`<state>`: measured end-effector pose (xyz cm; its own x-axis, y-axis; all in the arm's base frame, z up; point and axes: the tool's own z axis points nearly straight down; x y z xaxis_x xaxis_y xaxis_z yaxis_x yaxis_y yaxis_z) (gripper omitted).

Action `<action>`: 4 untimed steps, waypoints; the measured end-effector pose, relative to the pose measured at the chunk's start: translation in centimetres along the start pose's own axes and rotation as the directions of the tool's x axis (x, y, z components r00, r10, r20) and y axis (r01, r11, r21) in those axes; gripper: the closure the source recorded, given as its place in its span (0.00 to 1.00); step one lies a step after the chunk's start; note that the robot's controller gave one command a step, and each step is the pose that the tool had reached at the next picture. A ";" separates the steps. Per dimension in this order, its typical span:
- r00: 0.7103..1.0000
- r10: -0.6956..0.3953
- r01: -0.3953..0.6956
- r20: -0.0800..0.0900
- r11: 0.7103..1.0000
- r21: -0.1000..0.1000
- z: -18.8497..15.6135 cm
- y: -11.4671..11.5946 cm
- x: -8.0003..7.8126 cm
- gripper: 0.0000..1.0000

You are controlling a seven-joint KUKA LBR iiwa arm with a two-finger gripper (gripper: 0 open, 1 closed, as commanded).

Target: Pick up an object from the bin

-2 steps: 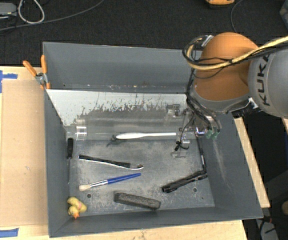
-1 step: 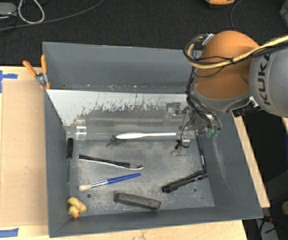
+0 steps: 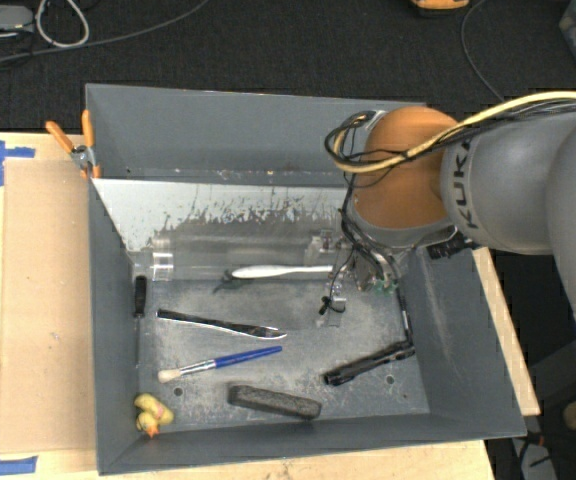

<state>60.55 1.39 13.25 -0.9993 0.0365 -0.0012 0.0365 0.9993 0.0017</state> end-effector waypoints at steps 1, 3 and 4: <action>0.999 -0.048 0.048 0.001 0.999 0.000 -1.4 8.2 7.0 0.00; 0.994 -0.108 0.108 -0.001 0.994 0.000 6.5 14.7 5.1 0.00; 1.000 0.028 -0.028 0.002 1.000 0.001 6.2 15.2 1.2 1.00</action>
Offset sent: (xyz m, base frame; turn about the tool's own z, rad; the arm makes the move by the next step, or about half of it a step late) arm -0.0043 0.1222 -0.0207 -0.0959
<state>59.87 16.60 7.06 -0.9979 0.0649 -0.0036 0.0649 0.9979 0.0009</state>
